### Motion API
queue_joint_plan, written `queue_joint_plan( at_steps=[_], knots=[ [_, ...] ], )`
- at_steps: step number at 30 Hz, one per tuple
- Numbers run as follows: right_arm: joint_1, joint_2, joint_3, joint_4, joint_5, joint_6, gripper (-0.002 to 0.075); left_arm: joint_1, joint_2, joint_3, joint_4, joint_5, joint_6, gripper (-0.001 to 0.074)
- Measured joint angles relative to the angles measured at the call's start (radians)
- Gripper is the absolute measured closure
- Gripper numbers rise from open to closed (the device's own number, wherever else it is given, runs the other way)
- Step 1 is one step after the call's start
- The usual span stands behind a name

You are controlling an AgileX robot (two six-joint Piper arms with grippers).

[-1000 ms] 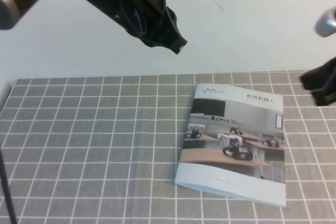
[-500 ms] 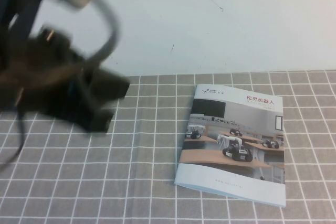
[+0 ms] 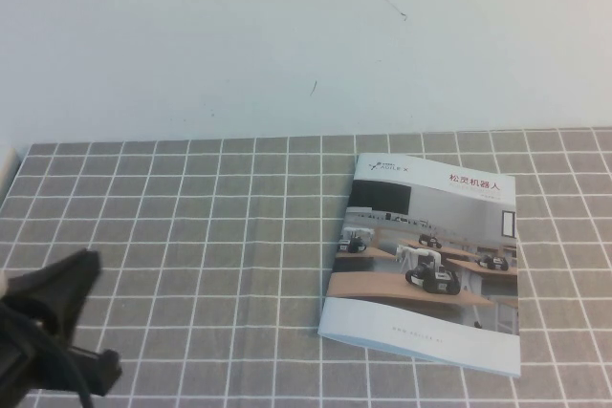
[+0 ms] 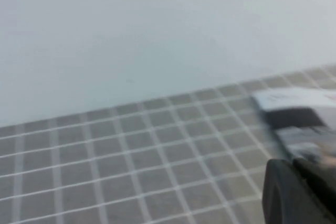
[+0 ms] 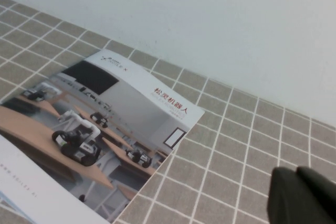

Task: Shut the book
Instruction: 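Close the open booklet and leave it lying on the table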

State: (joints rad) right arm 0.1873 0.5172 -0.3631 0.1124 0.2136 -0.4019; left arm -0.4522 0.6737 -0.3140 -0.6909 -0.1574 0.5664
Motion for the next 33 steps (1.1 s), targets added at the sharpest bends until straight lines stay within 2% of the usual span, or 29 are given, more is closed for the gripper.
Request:
queue_joint_plan(
  at_steps=[2,6,14,17,19,22,27,30,33],
  knots=[
    [0.000,0.004,0.011,0.000,-0.015,-0.004,0.0729,0.000,0.007,0.059,-0.044,-0.141,0.002,0.0738],
    [0.000,0.007,0.013,0.000,0.010,-0.003,0.0729,0.000,0.007,0.142,-0.120,-0.265,0.004,0.0738],
    [0.000,0.009,0.013,0.000,0.052,-0.006,0.0729,-0.023,0.007,0.298,-0.150,-0.263,0.012,0.0738],
    [0.000,0.009,0.013,0.000,0.052,-0.006,0.0729,-0.035,-0.051,0.335,-0.152,-0.206,0.014,0.0738],
    [0.000,0.009,0.013,0.000,0.052,-0.006,0.0729,0.004,-0.126,0.335,-0.169,-0.169,0.028,0.0738],
    [0.000,0.009,0.013,0.000,0.052,-0.006,0.0729,0.115,-0.256,0.335,-0.188,-0.127,0.052,0.0738],
    [0.000,0.009,0.013,0.002,0.052,-0.006,0.0729,0.311,-0.480,0.335,-0.159,0.104,0.239,0.0738],
    [0.000,0.009,0.013,0.004,0.052,-0.007,0.0729,0.382,-0.594,0.335,-0.136,0.223,0.350,0.0738],
    [0.000,0.009,0.013,0.004,0.052,-0.007,0.0729,0.413,-0.670,0.335,-0.132,0.250,0.383,0.0738]
  ],
)
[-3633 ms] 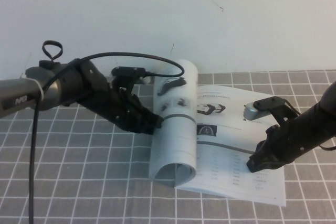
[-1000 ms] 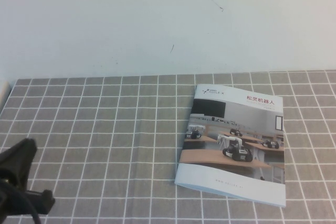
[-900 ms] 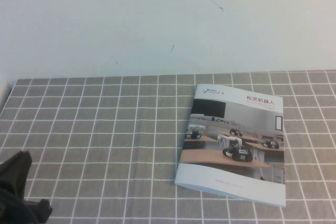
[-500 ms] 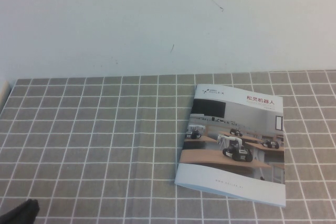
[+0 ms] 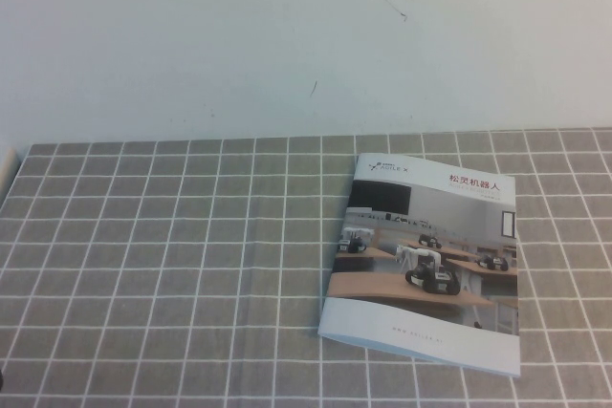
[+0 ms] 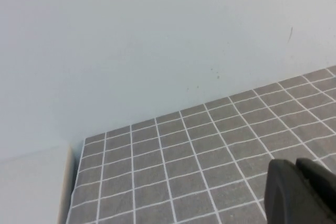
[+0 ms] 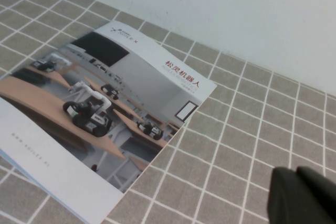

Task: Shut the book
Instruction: 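Close the open booklet and leave it lying on the table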

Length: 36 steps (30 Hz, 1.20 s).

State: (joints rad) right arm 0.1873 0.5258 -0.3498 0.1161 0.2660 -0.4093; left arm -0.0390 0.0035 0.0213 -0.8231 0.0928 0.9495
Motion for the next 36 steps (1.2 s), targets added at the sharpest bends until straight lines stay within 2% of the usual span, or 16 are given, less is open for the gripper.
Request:
queue_joint_plan(
  at_steps=[6,10,12,17,20,22,36],
  knots=[
    [0.000,0.000,0.000,0.002,0.000,0.000,0.0729,0.002,-0.013,0.000,-0.020,-0.023,0.011,0.0738],
    [0.000,0.000,0.000,0.002,0.000,0.000,0.0729,0.002,-0.015,0.000,0.004,-0.018,-0.048,0.0738],
    [0.000,0.000,0.000,0.002,0.000,0.000,0.0729,0.002,-0.016,0.000,0.145,0.010,-0.173,0.0738],
    [0.000,0.000,0.000,0.002,0.000,0.000,0.0729,0.002,-0.016,0.000,0.583,0.181,-0.721,0.0738],
    [0.000,0.000,0.000,0.002,0.000,0.000,0.0729,0.002,-0.016,-0.002,0.657,0.223,-0.960,0.0738],
    [0.000,0.000,0.000,0.002,0.000,0.000,0.0729,0.002,-0.017,-0.002,0.671,0.226,-1.026,0.0738],
    [0.000,0.000,0.000,0.004,0.000,0.000,0.0729,0.002,-0.017,-0.004,0.688,0.232,-1.074,0.0738]
  ],
)
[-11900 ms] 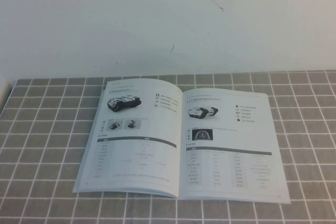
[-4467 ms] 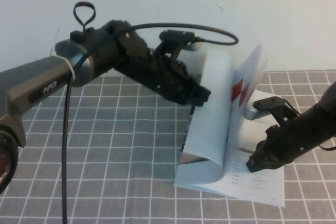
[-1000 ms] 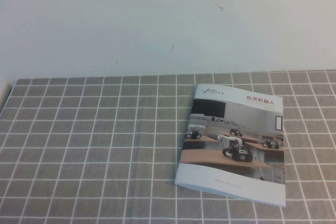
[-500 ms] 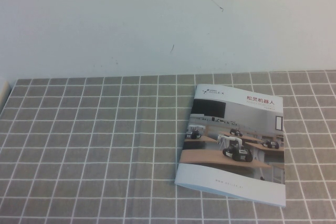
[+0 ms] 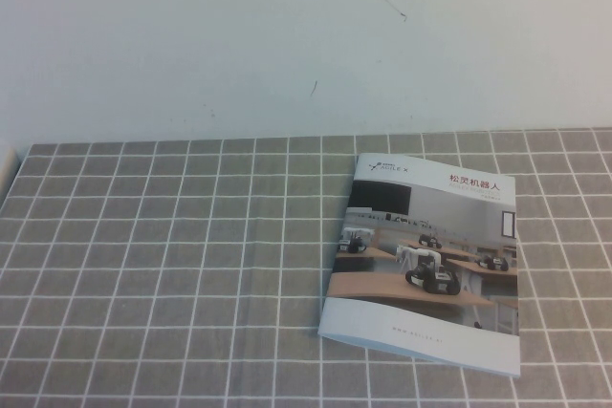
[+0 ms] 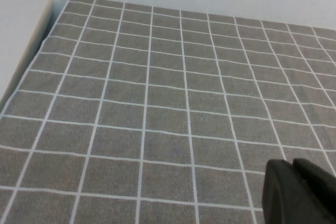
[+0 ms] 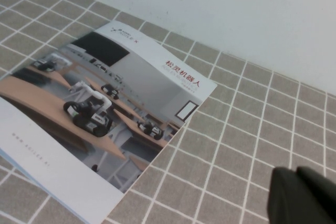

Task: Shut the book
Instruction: 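Close the open booklet and leave it lying on the table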

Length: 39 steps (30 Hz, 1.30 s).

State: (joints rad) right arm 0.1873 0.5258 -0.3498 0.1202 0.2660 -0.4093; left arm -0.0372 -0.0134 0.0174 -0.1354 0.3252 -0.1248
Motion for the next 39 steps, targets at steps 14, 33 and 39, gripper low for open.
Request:
queue_joint_plan(
  at_steps=[14,33,39],
  knots=[
    [-0.209,-0.363,0.235,-0.065,-0.080,-0.042,0.0729,0.000,0.000,0.000,0.005,0.002,0.000,0.0738],
    [-0.260,-0.536,0.371,-0.150,0.086,0.277,0.0729,0.000,0.000,-0.002,0.008,0.005,0.002,0.0738],
    [-0.260,-0.536,0.371,-0.150,0.086,0.283,0.0729,0.000,0.000,-0.002,0.008,0.005,0.004,0.0738]
  ],
)
